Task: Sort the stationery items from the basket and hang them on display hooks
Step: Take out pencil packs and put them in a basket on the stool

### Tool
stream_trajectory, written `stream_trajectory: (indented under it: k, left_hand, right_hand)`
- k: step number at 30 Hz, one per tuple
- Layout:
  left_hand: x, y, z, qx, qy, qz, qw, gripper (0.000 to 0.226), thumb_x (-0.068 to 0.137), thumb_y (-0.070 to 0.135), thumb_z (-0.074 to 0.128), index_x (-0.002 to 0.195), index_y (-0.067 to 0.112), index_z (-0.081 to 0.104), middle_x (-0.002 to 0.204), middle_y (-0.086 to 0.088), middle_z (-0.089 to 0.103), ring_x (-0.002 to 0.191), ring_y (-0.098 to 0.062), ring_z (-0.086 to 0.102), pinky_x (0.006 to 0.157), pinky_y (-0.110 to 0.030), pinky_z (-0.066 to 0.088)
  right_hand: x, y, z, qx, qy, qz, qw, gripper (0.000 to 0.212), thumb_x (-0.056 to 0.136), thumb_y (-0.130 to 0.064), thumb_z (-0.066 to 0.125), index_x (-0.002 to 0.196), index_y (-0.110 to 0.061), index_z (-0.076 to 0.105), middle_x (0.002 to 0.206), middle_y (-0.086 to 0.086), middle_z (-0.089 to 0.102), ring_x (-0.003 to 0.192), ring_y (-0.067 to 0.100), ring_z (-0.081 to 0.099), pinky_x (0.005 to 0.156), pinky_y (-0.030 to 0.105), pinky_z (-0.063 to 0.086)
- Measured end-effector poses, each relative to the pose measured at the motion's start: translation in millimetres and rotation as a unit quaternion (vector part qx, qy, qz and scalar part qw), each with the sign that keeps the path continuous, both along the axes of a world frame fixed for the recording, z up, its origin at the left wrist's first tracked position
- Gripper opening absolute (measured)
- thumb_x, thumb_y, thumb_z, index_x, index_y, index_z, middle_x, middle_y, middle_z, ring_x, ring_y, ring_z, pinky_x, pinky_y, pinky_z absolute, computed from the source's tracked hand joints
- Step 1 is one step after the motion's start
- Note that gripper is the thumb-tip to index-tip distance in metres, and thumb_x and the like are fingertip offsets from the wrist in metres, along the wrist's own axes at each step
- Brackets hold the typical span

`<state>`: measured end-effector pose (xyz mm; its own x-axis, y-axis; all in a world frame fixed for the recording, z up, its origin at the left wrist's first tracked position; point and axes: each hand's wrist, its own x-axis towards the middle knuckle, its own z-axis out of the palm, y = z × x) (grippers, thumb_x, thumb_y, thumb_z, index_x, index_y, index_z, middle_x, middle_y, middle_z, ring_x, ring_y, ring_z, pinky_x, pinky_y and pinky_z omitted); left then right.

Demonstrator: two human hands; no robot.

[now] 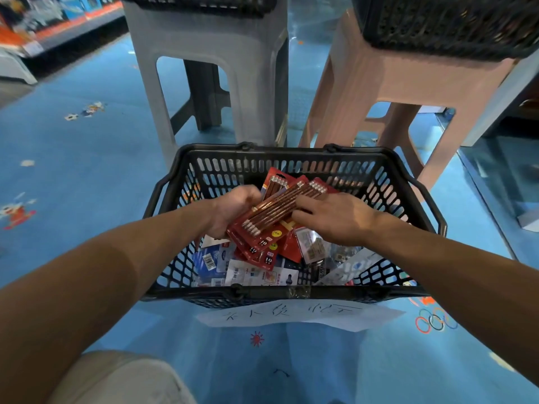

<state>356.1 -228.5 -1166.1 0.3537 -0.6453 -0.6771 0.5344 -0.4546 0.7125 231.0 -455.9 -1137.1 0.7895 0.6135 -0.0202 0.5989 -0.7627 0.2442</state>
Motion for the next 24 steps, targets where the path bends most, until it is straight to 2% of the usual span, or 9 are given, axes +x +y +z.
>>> stream_trajectory:
  k: [3, 5, 7, 10, 13, 15, 17, 21, 24]
  left_hand:
    - [-6, -6, 1, 0.008, -0.033, -0.06, 0.998, 0.086, 0.07, 0.069, 0.083, 0.129, 0.009, 0.066, 0.12, -0.017, 0.075, 0.104, -0.033, 0.074, 0.088, -0.044, 0.061]
    - [-8, -7, 1, 0.023, -0.067, -0.082, 0.994, 0.084, 0.062, 0.056, 0.092, 0.128, 0.012, 0.064, 0.116, -0.015, 0.076, 0.101, -0.03, 0.076, 0.086, -0.043, 0.062]
    - [-8, -8, -2, 0.033, -0.083, -0.075, 0.993, 0.073, 0.07, 0.046, 0.09, 0.129, 0.013, 0.063, 0.114, -0.014, 0.077, 0.098, -0.029, 0.077, 0.081, -0.04, 0.063]
    - [-8, -9, -3, 0.047, -0.099, -0.062, 0.992, 0.065, 0.073, 0.04, 0.086, 0.129, 0.017, 0.062, 0.109, -0.012, 0.079, 0.091, -0.026, 0.078, 0.07, -0.036, 0.063]
    - [-10, -10, -5, 0.056, -0.107, -0.055, 0.991, 0.067, 0.069, 0.038, 0.087, 0.128, 0.022, 0.059, 0.108, -0.01, 0.079, 0.09, -0.026, 0.078, 0.069, -0.037, 0.064]
    - [-11, -10, -4, 0.063, -0.111, -0.054, 0.99, 0.069, 0.069, 0.038, 0.088, 0.129, 0.025, 0.056, 0.108, -0.01, 0.079, 0.094, -0.028, 0.078, 0.071, -0.038, 0.064]
    - [-11, -11, -4, 0.066, -0.113, -0.056, 0.99, 0.07, 0.071, 0.039, 0.088, 0.131, 0.024, 0.055, 0.108, -0.01, 0.079, 0.094, -0.028, 0.078, 0.072, -0.039, 0.064]
    - [-8, -8, -5, 0.076, -0.134, -0.062, 0.986, 0.074, 0.073, 0.038, 0.088, 0.135, 0.026, 0.05, 0.111, -0.013, 0.078, 0.101, -0.033, 0.076, 0.089, -0.051, 0.061]
    - [-8, -4, -6, 0.082, -0.138, -0.067, 0.985, 0.079, 0.072, 0.039, 0.089, 0.139, 0.028, 0.048, 0.117, -0.016, 0.075, 0.105, -0.036, 0.074, 0.099, -0.059, 0.055]
  right_hand:
    - [2, 7, -7, -0.01, 0.006, -0.025, 1.0, 0.039, 0.092, -0.002, 0.063, 0.124, -0.014, 0.045, 0.109, 0.007, 0.051, 0.068, 0.02, 0.054, 0.048, 0.039, 0.054]
    - [3, 11, -7, 0.018, 0.032, -0.04, 0.999, 0.032, 0.1, -0.017, 0.06, 0.13, -0.016, 0.05, 0.115, 0.004, 0.054, 0.077, 0.02, 0.057, 0.061, 0.041, 0.057]
    - [5, 12, -1, 0.059, 0.113, -0.102, 0.987, 0.021, 0.102, -0.04, 0.056, 0.116, -0.025, 0.055, 0.111, -0.003, 0.058, 0.09, 0.017, 0.061, 0.072, 0.034, 0.053]
    - [2, 8, 10, 0.055, 0.34, -0.264, 0.901, 0.033, 0.087, -0.063, 0.068, 0.095, -0.032, 0.06, 0.095, -0.013, 0.063, 0.087, 0.008, 0.062, 0.072, 0.026, 0.049]
    - [-7, 9, 10, -0.13, 0.47, -0.318, 0.813, 0.052, 0.082, -0.044, 0.081, 0.13, -0.032, 0.064, 0.123, -0.011, 0.065, 0.112, 0.016, 0.06, 0.099, 0.04, 0.05]
    - [-16, 7, 6, -0.2, 0.428, -0.326, 0.819, 0.059, 0.087, -0.021, 0.076, 0.142, -0.03, 0.056, 0.134, -0.004, 0.061, 0.119, 0.022, 0.059, 0.103, 0.04, 0.05]
    - [-16, 0, 9, -0.139, 0.379, -0.349, 0.846, 0.049, 0.093, -0.014, 0.066, 0.139, -0.029, 0.057, 0.128, -0.003, 0.063, 0.115, 0.021, 0.061, 0.098, 0.035, 0.052]
    - [-4, -11, 27, -0.001, 0.302, -0.369, 0.879, 0.017, 0.093, -0.02, 0.065, 0.105, -0.03, 0.063, 0.1, -0.009, 0.061, 0.095, 0.015, 0.062, 0.082, 0.031, 0.052]
    - [-1, -17, 36, 0.063, 0.187, -0.307, 0.931, 0.027, 0.081, -0.01, 0.069, 0.085, -0.03, 0.051, 0.095, -0.01, 0.056, 0.097, 0.016, 0.056, 0.079, 0.031, 0.044]
